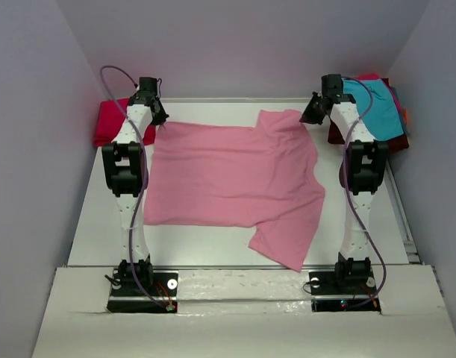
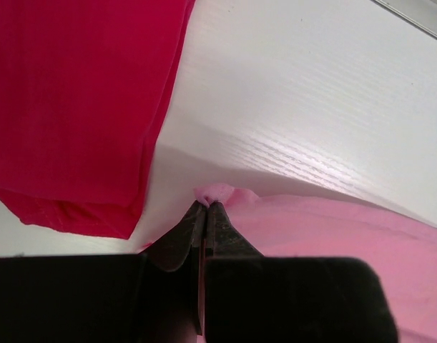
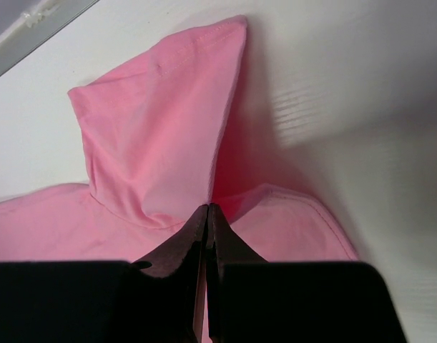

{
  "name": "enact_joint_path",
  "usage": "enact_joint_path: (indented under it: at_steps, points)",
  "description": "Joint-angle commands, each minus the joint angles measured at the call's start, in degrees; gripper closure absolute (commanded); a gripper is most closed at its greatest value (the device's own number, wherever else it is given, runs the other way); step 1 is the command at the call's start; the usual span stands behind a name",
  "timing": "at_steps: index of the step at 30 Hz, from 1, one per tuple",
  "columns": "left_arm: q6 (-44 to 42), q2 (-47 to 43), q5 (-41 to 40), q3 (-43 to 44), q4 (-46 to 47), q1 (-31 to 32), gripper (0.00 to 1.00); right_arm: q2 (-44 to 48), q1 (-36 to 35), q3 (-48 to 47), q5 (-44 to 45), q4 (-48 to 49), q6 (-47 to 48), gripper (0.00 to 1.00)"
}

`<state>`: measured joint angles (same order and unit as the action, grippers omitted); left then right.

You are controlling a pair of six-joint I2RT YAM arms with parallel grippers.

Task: Fold and stack the t-shirts
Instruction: Flatten the tshirt out, then fold the tshirt

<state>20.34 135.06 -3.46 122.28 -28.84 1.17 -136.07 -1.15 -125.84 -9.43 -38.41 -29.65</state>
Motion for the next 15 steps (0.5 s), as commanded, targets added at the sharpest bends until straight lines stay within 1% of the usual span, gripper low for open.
enact_joint_path:
  at_steps: [1,7,11,15]
  points:
    - [1.0,-5.8,-0.8,-1.1,-3.4,0.7,0.94,6.4,0.4,1.7,-0.5,0.7,-0.1,0.93]
    - [2.0,-7.7,-1.1,-4.8,-4.8,0.7,0.94,9.5,0.4,4.6,-0.9,1.0,0.1,0.93]
    - [2.2,-9.7,-0.9,-8.2,-4.3,0.7,0.94,12.0,0.4,8.5,-1.0,1.7,0.2,0.93]
    - [2.8,-11.0,-0.2,-8.9,-4.8,0.7,0.94,13.9,-0.1,10.9,-1.1,1.8,0.3,0.93]
